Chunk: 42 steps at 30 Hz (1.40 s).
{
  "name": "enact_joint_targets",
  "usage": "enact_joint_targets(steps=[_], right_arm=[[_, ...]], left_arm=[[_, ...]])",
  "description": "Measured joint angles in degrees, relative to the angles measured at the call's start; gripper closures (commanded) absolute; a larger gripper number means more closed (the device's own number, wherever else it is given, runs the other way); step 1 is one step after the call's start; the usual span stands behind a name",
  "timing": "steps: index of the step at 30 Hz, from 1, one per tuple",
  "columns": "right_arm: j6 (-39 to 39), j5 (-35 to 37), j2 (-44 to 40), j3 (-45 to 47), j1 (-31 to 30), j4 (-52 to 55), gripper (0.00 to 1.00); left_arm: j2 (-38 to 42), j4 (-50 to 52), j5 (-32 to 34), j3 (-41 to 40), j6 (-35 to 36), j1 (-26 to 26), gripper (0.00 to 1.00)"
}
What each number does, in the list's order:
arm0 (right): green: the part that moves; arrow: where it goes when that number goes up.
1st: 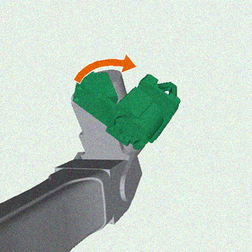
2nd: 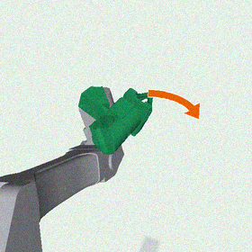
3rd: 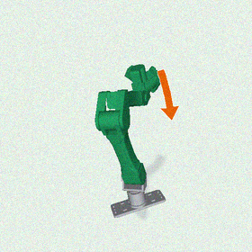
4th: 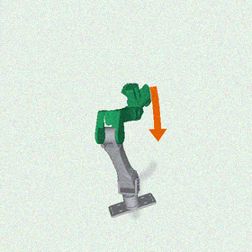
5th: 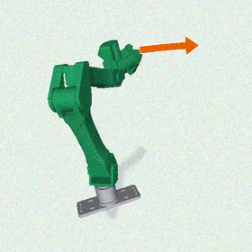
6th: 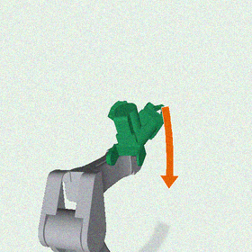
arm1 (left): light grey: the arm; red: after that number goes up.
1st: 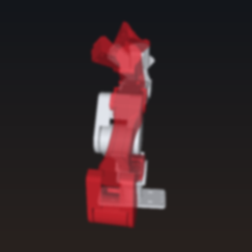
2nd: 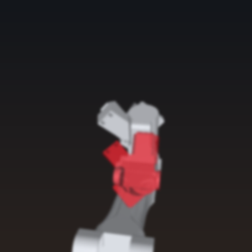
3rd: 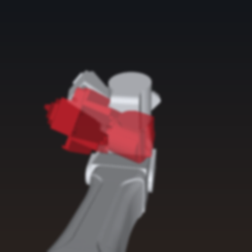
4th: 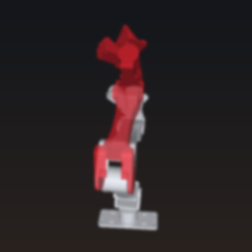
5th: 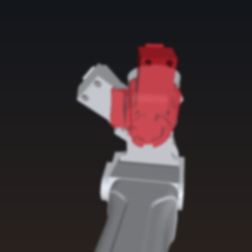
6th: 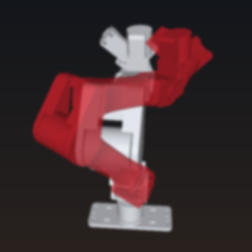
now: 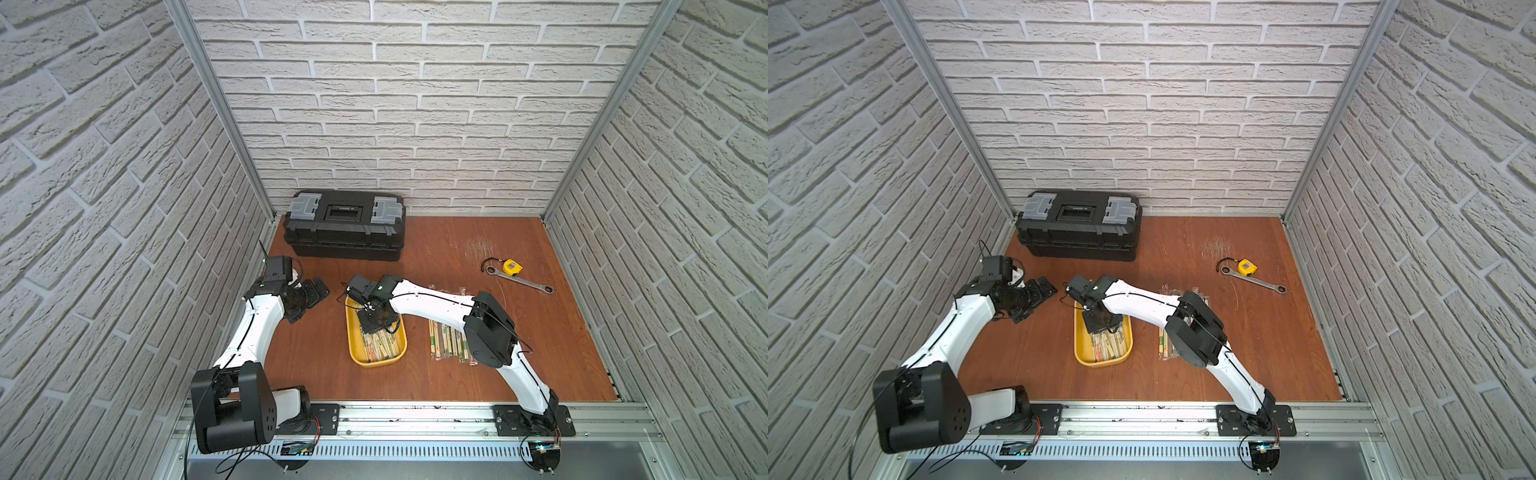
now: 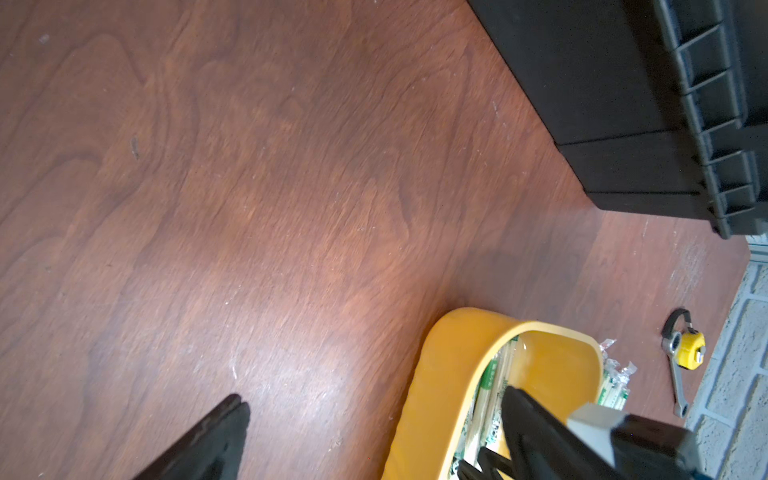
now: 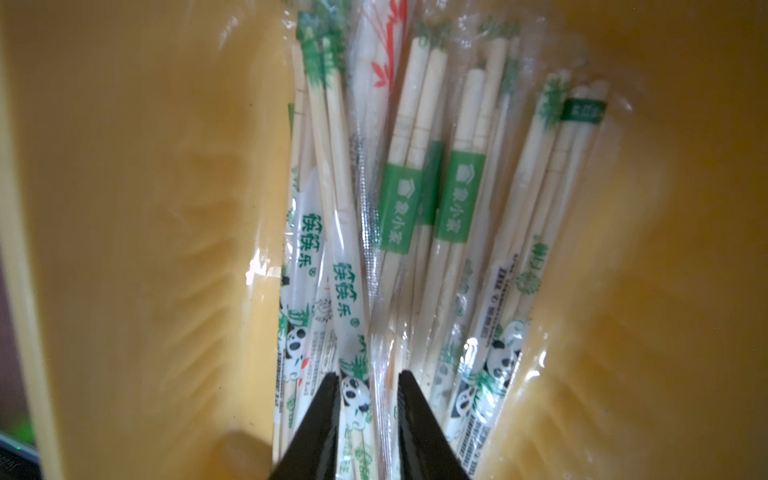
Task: Take the paired disposable chopsticks out of the storage box
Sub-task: Pick up the paired disposable chopsticks from the storage box.
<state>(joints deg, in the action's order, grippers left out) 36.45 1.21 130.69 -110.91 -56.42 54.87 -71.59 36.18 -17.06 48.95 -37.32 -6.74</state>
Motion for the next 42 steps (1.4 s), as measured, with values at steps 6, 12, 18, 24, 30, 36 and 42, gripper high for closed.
enact_joint_targets(steps=[6, 12, 18, 24, 30, 36, 42], right_arm=[[-0.35, -0.04, 1.84, -0.70, 0.00, 0.42, 0.77], [-0.55, -0.11, 2.43, -0.94, 0.00, 0.46, 0.83], [-0.72, -0.02, 2.43, -1.03, 0.00, 0.70, 0.85], [-0.70, 0.46, 1.60, -1.03, 0.00, 1.18, 0.86], [-0.66, 0.61, -1.46, -1.01, 0.37, 1.25, 0.89], [-0.20, 0.35, -2.16, 0.02, 1.16, 0.33, 0.96], [0.83, 0.22, -4.85, 4.79, 2.73, -0.74, 0.96]], left_arm=[[0.00, -0.04, -0.13, -0.28, 0.00, 0.00, 0.02], [0.00, -0.15, -0.22, -0.48, 0.00, 0.00, 0.02], [0.00, -0.15, -0.28, -1.14, -0.11, 0.00, 0.02], [0.00, -0.15, -0.57, -1.25, -0.24, 0.00, 0.02], [0.00, -0.20, -0.92, -1.25, -0.24, 0.00, 0.02], [0.00, -0.22, -1.07, -1.25, -0.24, 0.00, 0.02], [0.00, -0.39, -1.22, -1.25, -0.24, 0.00, 0.02]])
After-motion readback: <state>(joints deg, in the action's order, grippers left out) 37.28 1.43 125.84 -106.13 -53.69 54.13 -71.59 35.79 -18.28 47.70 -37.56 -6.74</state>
